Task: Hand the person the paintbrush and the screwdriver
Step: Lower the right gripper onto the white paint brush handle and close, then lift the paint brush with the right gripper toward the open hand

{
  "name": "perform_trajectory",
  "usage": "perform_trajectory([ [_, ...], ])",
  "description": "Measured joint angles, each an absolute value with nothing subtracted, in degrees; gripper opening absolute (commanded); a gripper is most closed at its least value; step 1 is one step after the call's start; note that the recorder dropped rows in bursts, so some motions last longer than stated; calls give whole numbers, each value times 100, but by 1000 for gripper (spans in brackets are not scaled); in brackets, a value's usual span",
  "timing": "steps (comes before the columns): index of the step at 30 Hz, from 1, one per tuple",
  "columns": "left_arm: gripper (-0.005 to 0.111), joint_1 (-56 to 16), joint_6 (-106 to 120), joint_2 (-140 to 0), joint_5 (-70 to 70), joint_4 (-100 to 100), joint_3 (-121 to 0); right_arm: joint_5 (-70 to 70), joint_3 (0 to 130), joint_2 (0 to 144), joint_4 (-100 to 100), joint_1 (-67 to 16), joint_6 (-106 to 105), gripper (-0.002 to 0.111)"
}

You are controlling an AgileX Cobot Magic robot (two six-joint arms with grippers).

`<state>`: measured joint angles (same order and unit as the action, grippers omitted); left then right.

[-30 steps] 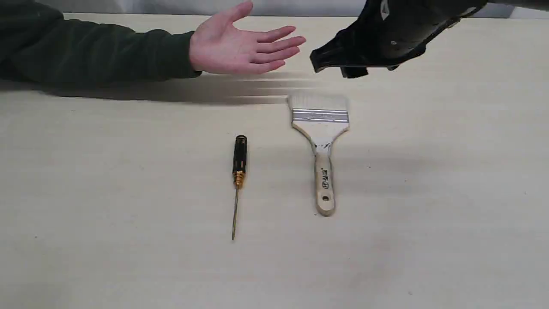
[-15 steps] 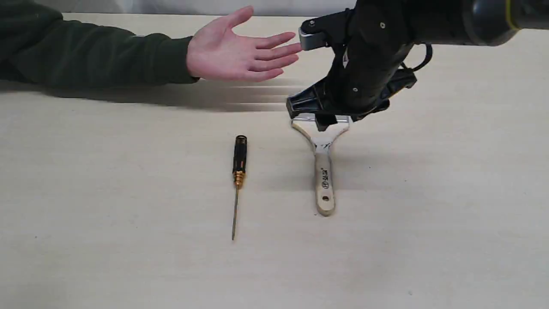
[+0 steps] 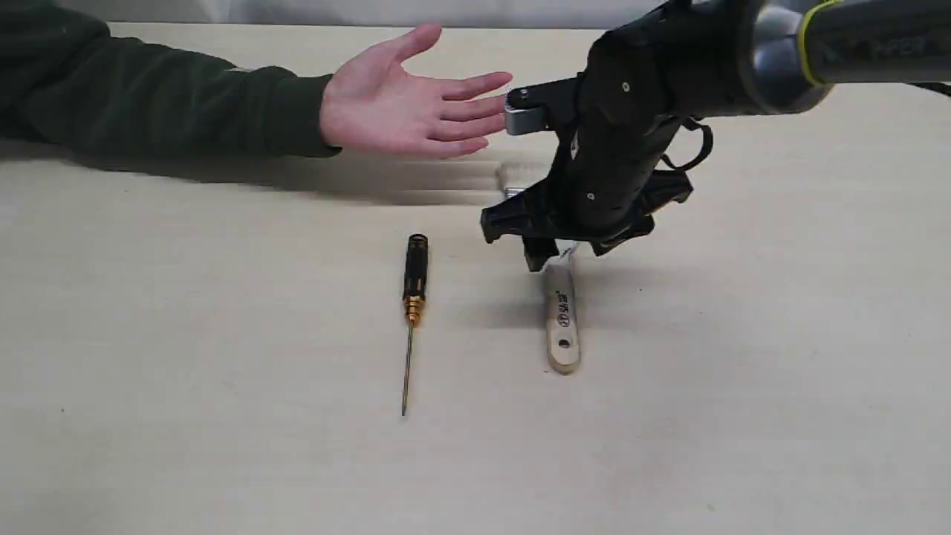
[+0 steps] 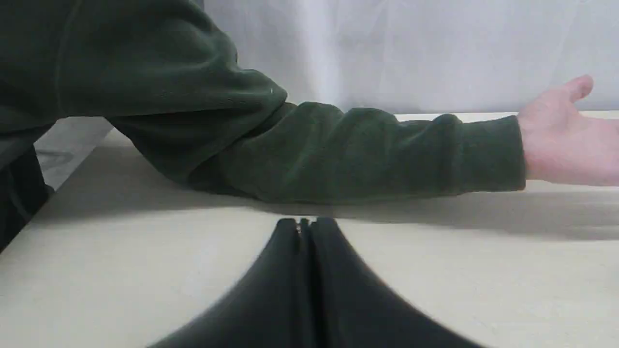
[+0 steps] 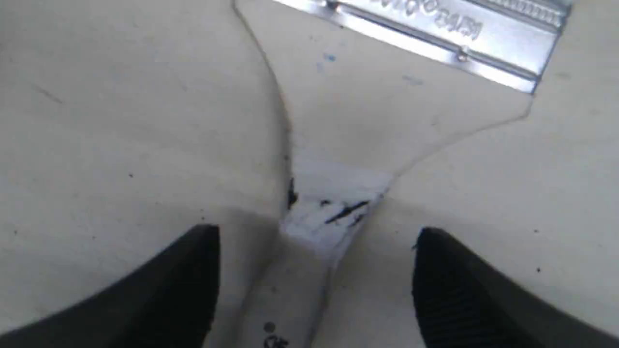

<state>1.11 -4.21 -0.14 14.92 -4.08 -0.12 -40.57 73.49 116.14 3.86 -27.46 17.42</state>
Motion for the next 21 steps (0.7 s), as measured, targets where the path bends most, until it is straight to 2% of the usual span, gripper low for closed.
perform_trajectory([
  [9, 0, 111, -421, -14, 1492, -407, -12, -3915, 7372, 11847, 350, -2746, 1912, 61],
  [19, 0, 111, -421, -14, 1492, -407, -12, -3723, 7453, 12044, 362, -2746, 2103, 56],
  [21, 0, 111, -421, -14, 1492, -407, -12, -3683, 7477, 12074, 389, -2746, 2102, 52],
])
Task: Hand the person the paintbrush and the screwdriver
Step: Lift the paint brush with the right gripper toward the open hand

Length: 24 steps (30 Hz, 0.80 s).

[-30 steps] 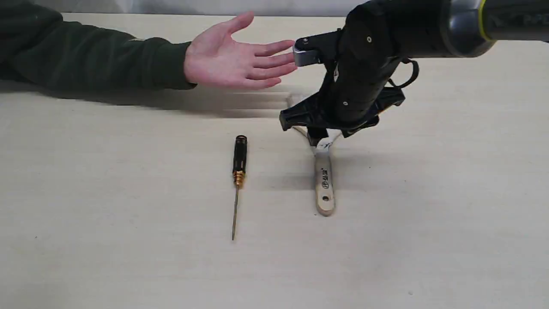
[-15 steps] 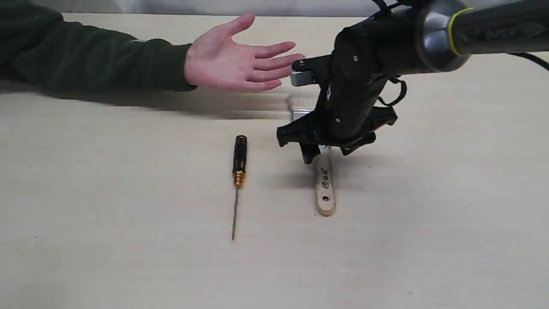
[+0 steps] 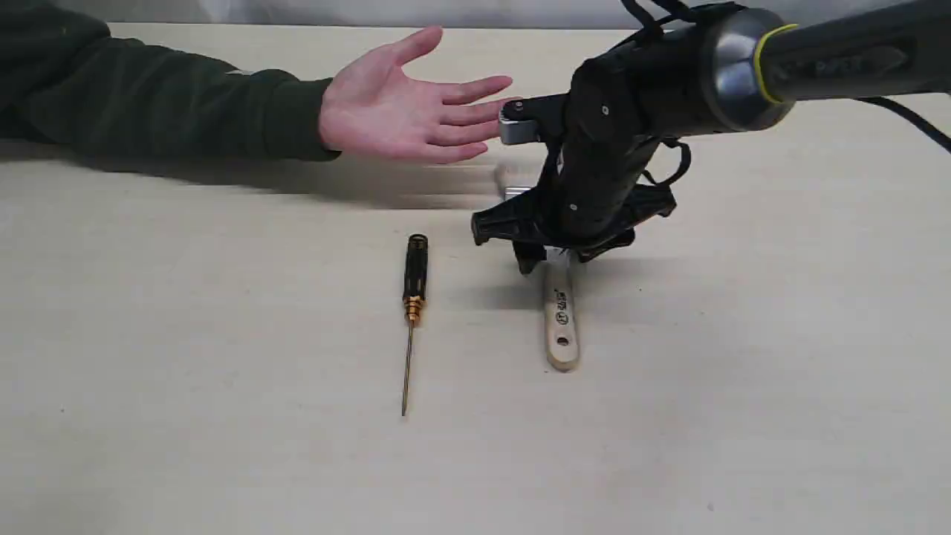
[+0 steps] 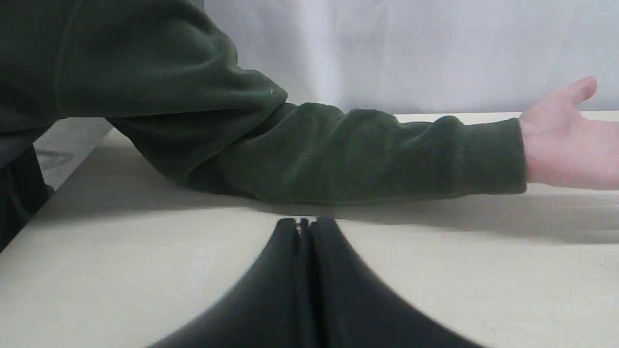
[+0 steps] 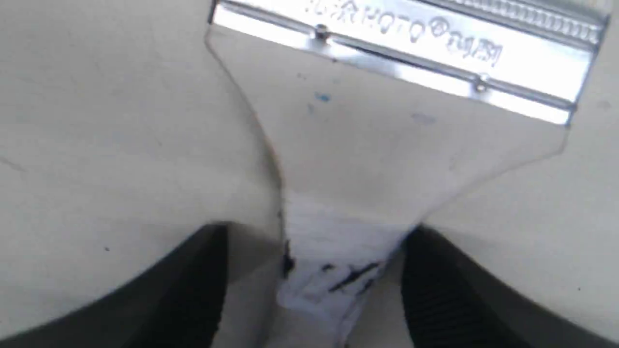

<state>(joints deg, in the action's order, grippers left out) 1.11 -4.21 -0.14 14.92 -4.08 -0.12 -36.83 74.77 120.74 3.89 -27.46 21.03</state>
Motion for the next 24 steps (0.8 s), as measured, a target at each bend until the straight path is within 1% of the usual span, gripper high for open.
perform_trajectory([
  [5, 0, 111, -421, -14, 1492, -407, -12, -3607, 7511, 12108, 592, -2746, 2153, 29],
  [8, 0, 111, -421, -14, 1492, -407, -12, -3734, 7595, 12125, 732, -2746, 2201, 20],
  [15, 0, 111, -421, -14, 1492, -407, -12, -4342, 7676, 12141, 1683, -2768, 2361, 4],
  [20, 0, 111, -421, -14, 1492, -407, -12, -4889, 7660, 12141, 2245, -2768, 2393, 4],
  [24, 0, 111, -421, -14, 1492, -407, -12, -4844, 7506, 12073, 2362, -2768, 2404, 4],
])
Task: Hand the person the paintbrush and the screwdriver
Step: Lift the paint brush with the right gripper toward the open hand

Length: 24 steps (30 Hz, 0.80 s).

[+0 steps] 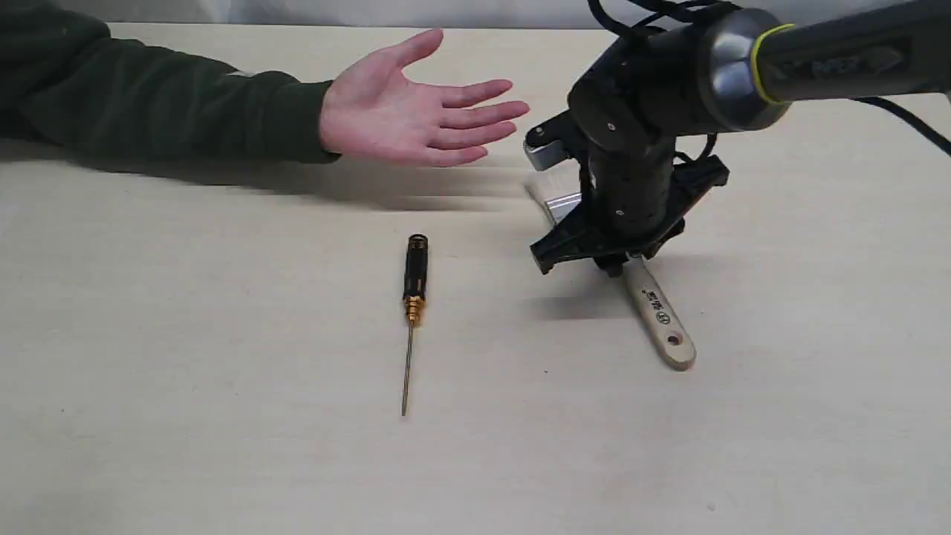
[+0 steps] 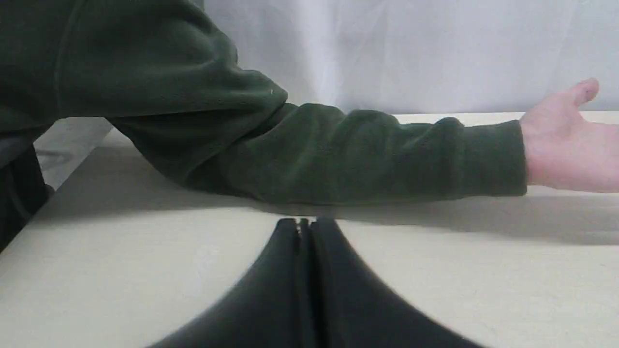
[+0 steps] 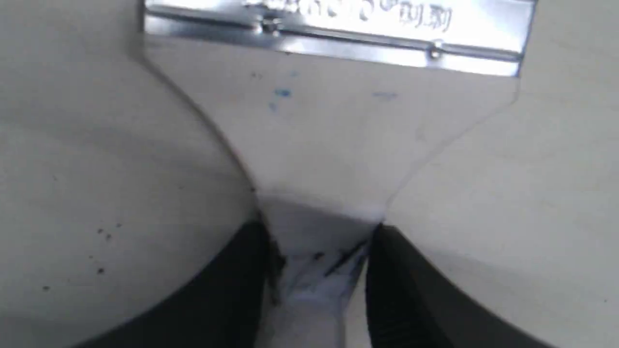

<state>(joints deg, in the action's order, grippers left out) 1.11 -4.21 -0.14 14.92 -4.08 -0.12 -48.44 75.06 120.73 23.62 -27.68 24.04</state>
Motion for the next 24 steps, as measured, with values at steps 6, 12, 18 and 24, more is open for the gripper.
perform_trajectory([
  [6, 0, 111, -421, -14, 1492, -407, -12, -4372, 7040, 11724, 2220, -2768, 2404, 4],
  [12, 0, 111, -421, -14, 1492, -407, -12, -4113, 6701, 11031, 2056, -2758, 2404, 4],
  [18, 0, 111, -421, -14, 1492, -407, -12, -4064, 6488, 10297, 1967, -2758, 2414, 4],
  [24, 0, 111, -421, -14, 1492, -407, -12, -4016, 6394, 9670, 1956, -2758, 2427, 4],
])
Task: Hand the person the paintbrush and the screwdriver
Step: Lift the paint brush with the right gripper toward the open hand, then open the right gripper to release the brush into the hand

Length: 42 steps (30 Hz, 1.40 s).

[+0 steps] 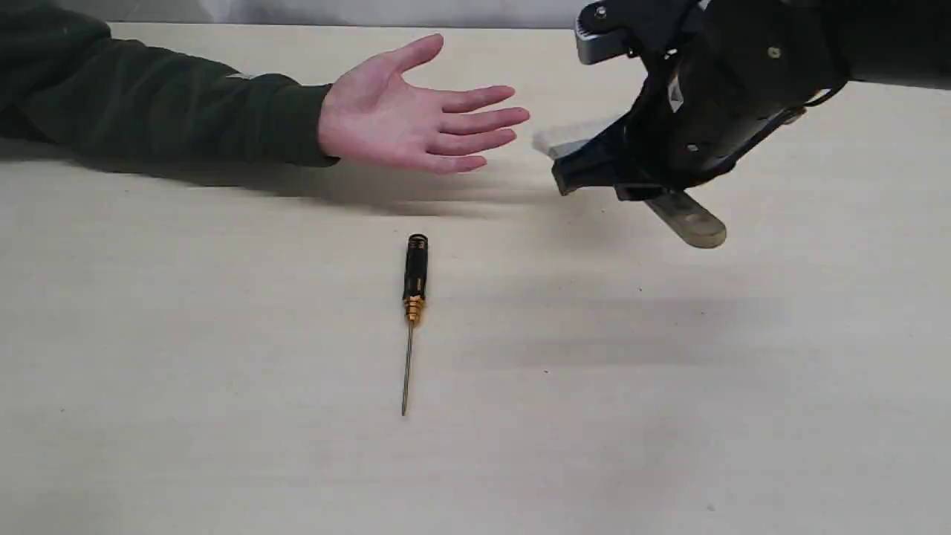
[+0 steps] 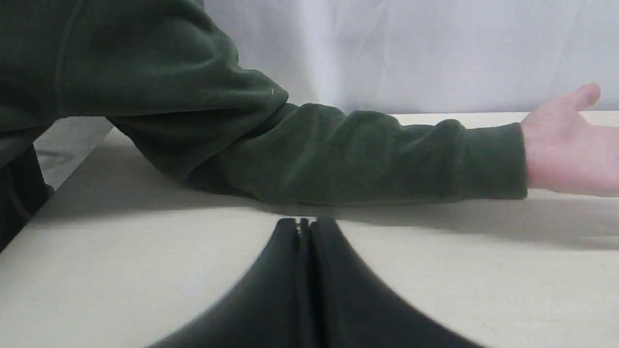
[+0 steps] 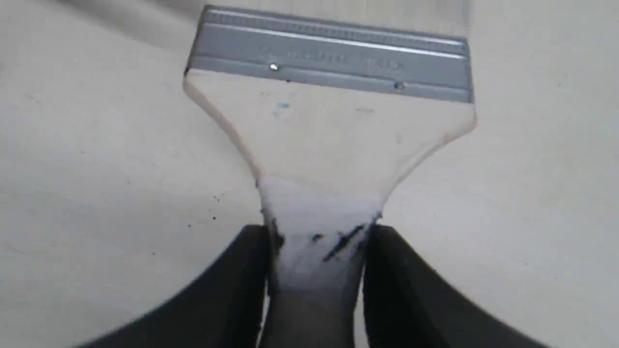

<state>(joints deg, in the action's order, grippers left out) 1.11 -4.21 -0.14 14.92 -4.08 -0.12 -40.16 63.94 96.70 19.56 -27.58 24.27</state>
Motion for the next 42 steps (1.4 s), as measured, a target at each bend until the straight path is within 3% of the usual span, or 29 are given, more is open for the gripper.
perform_trajectory([
  [17, 0, 111, -421, -14, 1492, -407, -12, -2516, 6420, 8962, 1847, -2865, 2447, 4],
  [33, 0, 111, -421, -14, 1492, -407, -12, -2433, 8300, 10872, 1635, -2905, 2233, 4],
  [42, 0, 111, -421, -14, 1492, -407, -12, -3048, 9554, 11958, 1596, -3345, 2018, 4],
])
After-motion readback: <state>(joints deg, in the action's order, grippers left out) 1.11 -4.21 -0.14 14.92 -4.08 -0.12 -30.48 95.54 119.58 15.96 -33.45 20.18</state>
